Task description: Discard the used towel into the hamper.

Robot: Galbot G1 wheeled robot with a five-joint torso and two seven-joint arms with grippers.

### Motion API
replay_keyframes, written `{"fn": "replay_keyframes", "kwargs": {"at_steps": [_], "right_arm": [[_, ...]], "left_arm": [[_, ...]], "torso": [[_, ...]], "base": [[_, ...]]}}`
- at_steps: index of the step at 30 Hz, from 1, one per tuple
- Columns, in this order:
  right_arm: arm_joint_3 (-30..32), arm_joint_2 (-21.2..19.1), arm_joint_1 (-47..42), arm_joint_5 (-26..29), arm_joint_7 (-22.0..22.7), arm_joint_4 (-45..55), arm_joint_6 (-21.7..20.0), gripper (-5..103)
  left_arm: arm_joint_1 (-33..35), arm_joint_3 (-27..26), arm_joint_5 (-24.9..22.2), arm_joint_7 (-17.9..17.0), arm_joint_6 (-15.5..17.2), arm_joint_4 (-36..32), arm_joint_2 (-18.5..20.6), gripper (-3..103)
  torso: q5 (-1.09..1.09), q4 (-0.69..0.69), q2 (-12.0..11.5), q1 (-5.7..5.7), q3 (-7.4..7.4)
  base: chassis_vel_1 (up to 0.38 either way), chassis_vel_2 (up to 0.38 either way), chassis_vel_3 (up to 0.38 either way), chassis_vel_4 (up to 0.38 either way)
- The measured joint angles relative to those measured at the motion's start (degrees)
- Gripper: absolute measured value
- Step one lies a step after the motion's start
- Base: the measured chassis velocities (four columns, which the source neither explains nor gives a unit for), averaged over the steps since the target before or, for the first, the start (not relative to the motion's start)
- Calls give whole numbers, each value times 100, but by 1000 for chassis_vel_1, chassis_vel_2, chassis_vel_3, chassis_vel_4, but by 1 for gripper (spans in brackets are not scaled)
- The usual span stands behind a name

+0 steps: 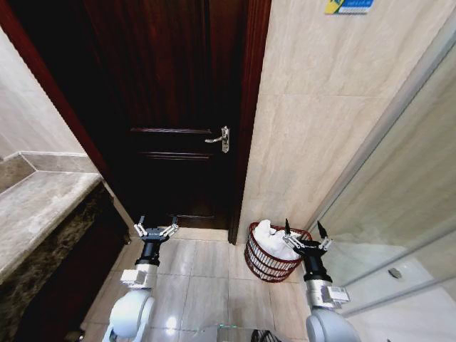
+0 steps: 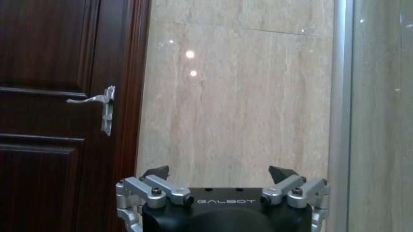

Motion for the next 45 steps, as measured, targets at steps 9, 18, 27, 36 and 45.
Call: {"fn": "replay_keyframes", "kwargs": {"at_steps": [9, 18, 27, 36, 45], "right_arm": [[168, -33, -199, 263, 187, 258, -259, 100], [168, 55, -498, 406, 161, 672, -598, 100], [160, -21, -389, 428, 19, 697, -665, 100], [154, -32, -374, 410, 16, 655, -662, 100], [149, -53, -332, 400, 34, 645, -651, 100]], "left_arm": [[38, 57, -261, -193, 868, -459, 170, 100], [45, 48, -258, -342, 1358, -753, 221, 100], [77, -36, -242, -339, 1172, -701, 208, 100], [98, -34, -229, -316, 1135, -692, 177, 100], [114, -41, -237, -256, 1063, -714, 164, 100]], "torso": [[0, 0, 265, 118, 148], [0, 0, 539, 241, 299], [0, 0, 812, 367, 444], [0, 0, 1064, 479, 586], [0, 0, 1362, 615, 750]], "base": [[0, 0, 0, 0], [0, 0, 0, 0], [0, 0, 0, 0], [0, 0, 0, 0], [0, 0, 0, 0]]}}
